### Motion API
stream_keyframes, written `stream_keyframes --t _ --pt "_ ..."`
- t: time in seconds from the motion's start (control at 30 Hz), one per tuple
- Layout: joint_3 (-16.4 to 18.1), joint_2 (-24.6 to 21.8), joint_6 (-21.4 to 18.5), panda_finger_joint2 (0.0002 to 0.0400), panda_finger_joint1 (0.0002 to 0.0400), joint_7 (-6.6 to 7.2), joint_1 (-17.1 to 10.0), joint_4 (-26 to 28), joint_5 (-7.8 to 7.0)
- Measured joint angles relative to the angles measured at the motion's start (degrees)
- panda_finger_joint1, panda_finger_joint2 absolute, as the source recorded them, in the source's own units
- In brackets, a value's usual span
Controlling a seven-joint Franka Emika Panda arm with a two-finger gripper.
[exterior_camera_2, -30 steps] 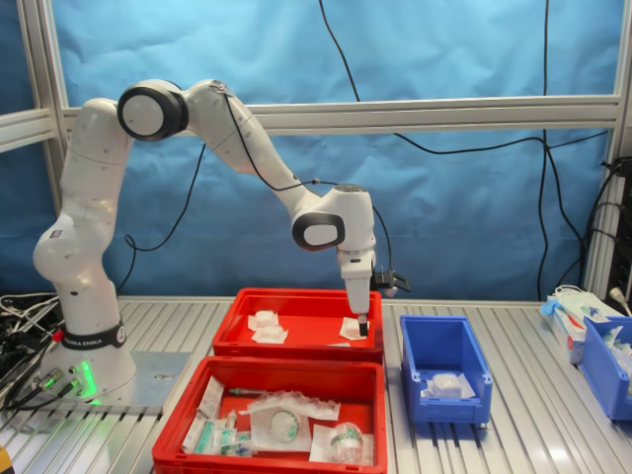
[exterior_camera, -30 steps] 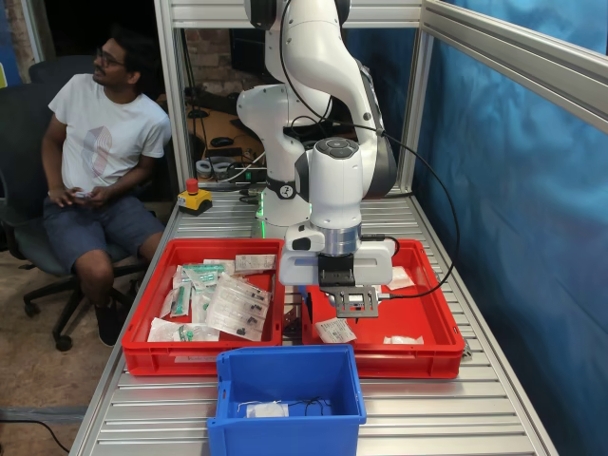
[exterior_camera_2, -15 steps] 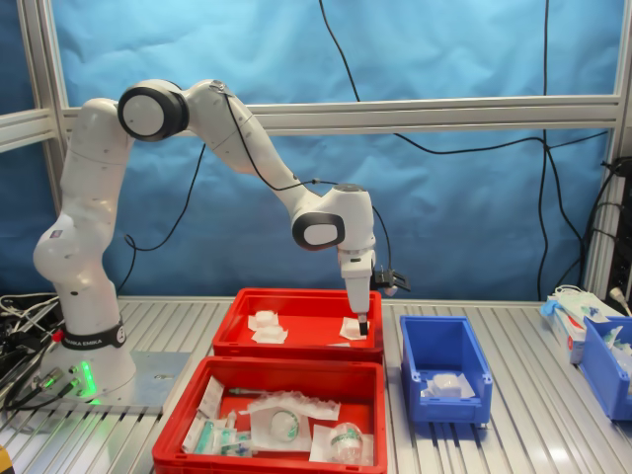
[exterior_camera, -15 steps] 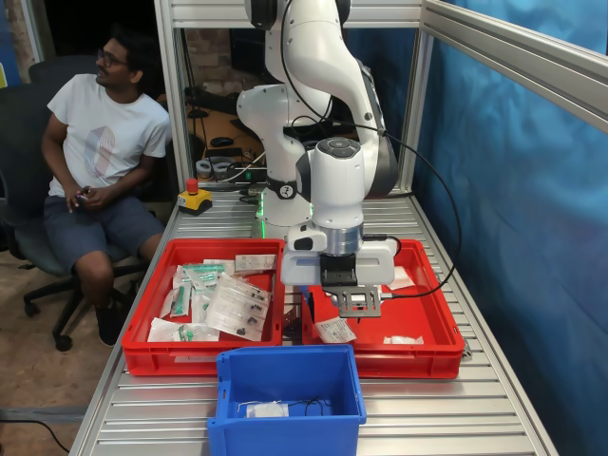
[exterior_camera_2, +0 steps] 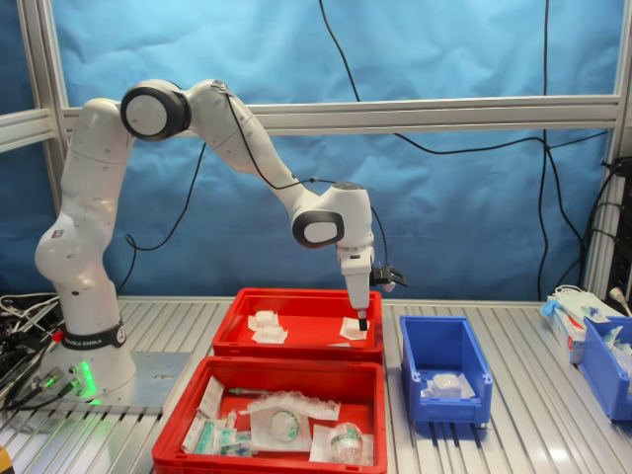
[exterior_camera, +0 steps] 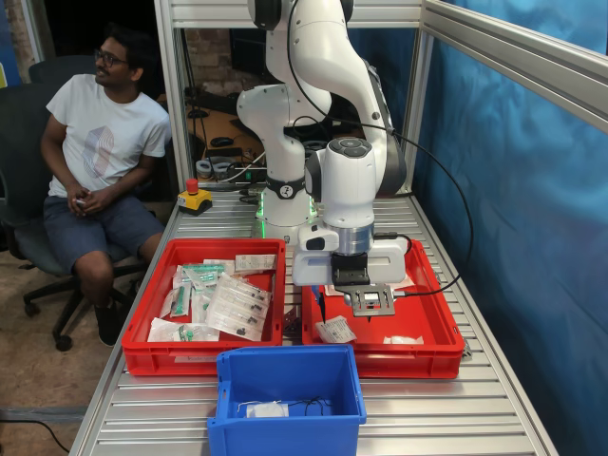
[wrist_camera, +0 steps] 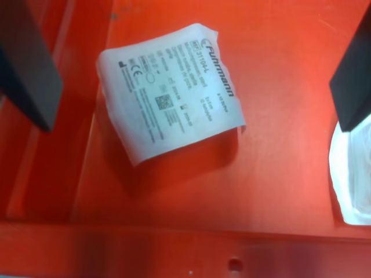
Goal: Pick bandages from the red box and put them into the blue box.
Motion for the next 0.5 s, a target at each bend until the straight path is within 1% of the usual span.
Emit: stream_keyframes --t 0.17,0.5 --pt "0.0 0.8 1.0 0.0400 0.0400 0.00 0.2 0.0 0.00" --pt "0.0 2.1 1.7 0.0400 0.0400 0.00 0.5 0.0 0.00"
